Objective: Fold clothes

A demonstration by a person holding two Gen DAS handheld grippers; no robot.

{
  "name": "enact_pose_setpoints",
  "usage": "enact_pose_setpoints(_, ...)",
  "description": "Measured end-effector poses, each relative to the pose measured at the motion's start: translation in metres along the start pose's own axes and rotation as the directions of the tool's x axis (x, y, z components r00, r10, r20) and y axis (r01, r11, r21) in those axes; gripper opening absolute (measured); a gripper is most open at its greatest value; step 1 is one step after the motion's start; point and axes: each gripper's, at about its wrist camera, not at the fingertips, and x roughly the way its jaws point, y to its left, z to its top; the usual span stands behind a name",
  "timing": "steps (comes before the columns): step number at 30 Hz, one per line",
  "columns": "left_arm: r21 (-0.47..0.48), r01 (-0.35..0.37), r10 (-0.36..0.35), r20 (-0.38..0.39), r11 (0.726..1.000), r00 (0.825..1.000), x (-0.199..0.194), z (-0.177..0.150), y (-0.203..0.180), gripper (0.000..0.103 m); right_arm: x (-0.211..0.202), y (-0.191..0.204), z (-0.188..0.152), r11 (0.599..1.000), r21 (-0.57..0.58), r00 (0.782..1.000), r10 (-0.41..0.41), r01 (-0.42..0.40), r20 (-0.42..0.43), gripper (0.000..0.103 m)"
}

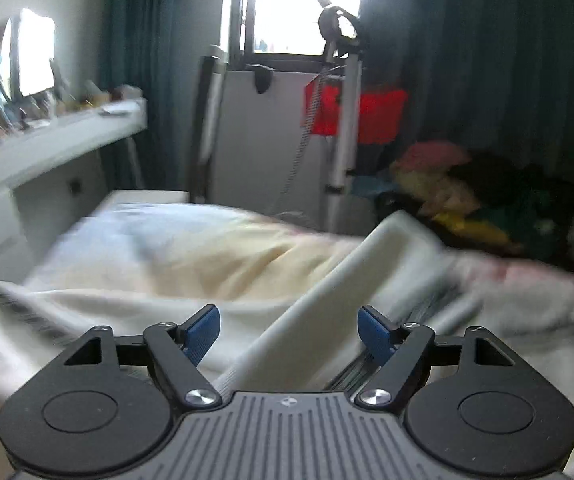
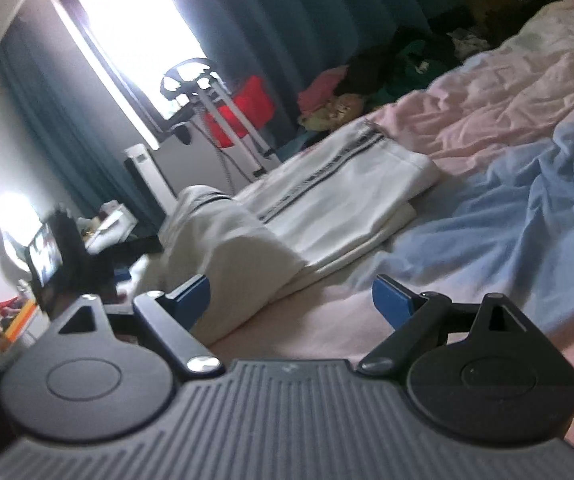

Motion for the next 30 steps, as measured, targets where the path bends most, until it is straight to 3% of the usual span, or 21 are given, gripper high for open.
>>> enact_pose_setpoints(3, 0.013, 0.021, -0.021, -0.015, 1.000, 1.000, 0.033, 0.019, -0.018, 0.080, 0.023, -0.015, 0.002, 0.999, 0.027, 0.999, -0.025, 0.025, -0.028, 0.090)
enact_pose_setpoints(6, -0.004, 0.061, -0.062, -0.043, 0.998, 0.997, 0.052, 0.025, -0.029, 0.068, 0.043, -0.027, 0.000, 0.997, 0.030, 0.997, -0.066, 0.067, -0.028, 0.090)
enact_pose_setpoints(7, -0.021, 0.094, -0.095, -0.057, 0.995, 0.994, 0.055, 0.025, -0.029, 0.053, 0.049, -0.030, -0.002, 0.996, 0.042, 0.996, -0.077, 0.079, -0.036, 0.090)
enact_pose_setpoints(8, -0.028, 0.116, -0.118, -0.073, 0.993, 0.990, 0.055, 0.024, -0.030, 0.024, 0.054, -0.033, -0.003, 0.995, 0.058, 0.996, -0.077, 0.080, -0.050, 0.090)
enact_pose_setpoints(9, -0.008, 0.111, -0.112, -0.082, 0.994, 0.990, 0.051, 0.023, -0.034, 0.008, 0.056, -0.035, -0.004, 0.994, 0.073, 0.995, -0.072, 0.077, -0.069, 0.090)
enact_pose_setpoints(10, 0.039, 0.104, -0.101, -0.084, 0.994, 0.991, 0.045, 0.022, -0.038, 0.004, 0.055, -0.034, -0.003, 0.995, 0.073, 0.995, -0.061, 0.066, -0.074, 0.090)
enact_pose_setpoints(12, 0.142, 0.099, -0.094, -0.044, 0.985, 0.995, 0.024, 0.019, -0.045, 0.003, 0.049, -0.030, -0.003, 0.998, 0.053, 0.998, -0.037, 0.040, -0.056, 0.090)
enact_pose_setpoints(17, 0.268, 0.149, -0.169, 0.056, 0.952, 0.984, -0.064, 0.005, -0.046, 0.002, 0.035, -0.025, -0.002, 0.999, 0.023, 0.999, -0.034, 0.034, -0.020, 0.090)
enact_pose_setpoints(24, 0.375, 0.214, -0.277, 0.124, 0.902, 0.953, -0.220, -0.069, -0.032, 0.002, 0.011, -0.022, 0.002, 0.999, 0.023, 0.999, -0.036, 0.036, 0.013, 0.090)
enact_pose_setpoints(26, 0.385, 0.252, -0.315, 0.108, 0.888, 0.943, -0.255, -0.100, -0.023, 0.002, 0.000, -0.020, 0.003, 1.000, 0.025, 1.000, -0.012, 0.011, 0.026, 0.090)
enact_pose_setpoints(30, 0.301, 0.333, -0.357, 0.029, 0.894, 0.934, -0.296, -0.165, 0.001, 0.002, -0.013, -0.021, 0.003, 0.997, 0.059, 0.999, 0.042, -0.042, 0.014, 0.089)
